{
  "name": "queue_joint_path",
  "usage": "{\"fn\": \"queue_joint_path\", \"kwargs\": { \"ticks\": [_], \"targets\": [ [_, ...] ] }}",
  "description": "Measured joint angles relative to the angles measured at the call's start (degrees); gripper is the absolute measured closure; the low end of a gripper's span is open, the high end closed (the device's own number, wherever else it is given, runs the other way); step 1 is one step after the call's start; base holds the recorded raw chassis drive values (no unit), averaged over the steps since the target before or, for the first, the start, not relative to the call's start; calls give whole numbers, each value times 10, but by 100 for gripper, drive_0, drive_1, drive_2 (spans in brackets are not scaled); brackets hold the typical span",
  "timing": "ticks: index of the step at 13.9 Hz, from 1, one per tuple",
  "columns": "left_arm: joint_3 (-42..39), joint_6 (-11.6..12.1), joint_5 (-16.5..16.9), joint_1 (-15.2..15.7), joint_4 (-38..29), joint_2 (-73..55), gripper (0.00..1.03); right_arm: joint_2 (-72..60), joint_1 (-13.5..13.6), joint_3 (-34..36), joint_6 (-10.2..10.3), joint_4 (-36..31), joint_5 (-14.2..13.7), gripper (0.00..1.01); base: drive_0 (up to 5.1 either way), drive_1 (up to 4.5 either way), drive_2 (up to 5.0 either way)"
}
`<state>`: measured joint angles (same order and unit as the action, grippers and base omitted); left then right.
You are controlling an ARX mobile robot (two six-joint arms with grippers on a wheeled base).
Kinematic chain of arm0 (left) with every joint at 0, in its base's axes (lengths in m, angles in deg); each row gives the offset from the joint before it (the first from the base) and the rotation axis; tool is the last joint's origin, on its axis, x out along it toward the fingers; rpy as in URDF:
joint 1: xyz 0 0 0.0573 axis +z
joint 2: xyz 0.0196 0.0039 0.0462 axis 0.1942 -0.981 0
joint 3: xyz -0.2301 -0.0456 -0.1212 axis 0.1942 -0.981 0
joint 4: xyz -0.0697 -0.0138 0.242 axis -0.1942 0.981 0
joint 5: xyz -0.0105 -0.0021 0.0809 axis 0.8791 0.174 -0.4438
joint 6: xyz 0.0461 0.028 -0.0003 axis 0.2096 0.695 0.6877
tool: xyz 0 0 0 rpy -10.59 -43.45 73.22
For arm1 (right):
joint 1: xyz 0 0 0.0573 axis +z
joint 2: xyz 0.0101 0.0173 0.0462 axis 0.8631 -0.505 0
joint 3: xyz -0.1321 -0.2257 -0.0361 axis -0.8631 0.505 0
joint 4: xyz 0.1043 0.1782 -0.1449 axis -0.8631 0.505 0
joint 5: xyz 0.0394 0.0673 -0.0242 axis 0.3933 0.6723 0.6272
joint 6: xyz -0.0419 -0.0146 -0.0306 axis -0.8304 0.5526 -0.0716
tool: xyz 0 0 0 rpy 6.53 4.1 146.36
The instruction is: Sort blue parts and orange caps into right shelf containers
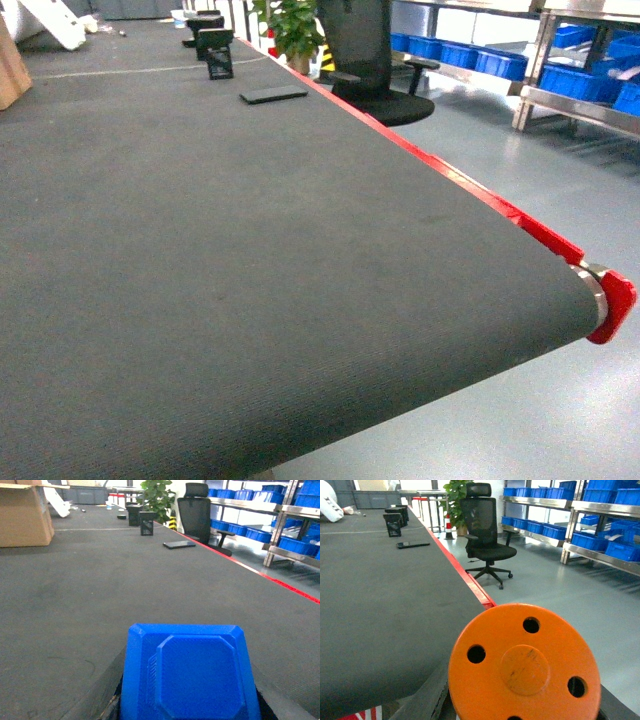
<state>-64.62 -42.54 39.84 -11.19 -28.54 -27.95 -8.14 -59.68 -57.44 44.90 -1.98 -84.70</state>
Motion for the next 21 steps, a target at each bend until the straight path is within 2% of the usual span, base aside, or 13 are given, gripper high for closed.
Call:
{"fn": "queue_joint_path", "kwargs": {
  "ticks": [21],
  "targets": [
    [0,0,0,0,0,0,61,0,0,0,0,0,0,57,-160,-160,-160]
  ]
}}
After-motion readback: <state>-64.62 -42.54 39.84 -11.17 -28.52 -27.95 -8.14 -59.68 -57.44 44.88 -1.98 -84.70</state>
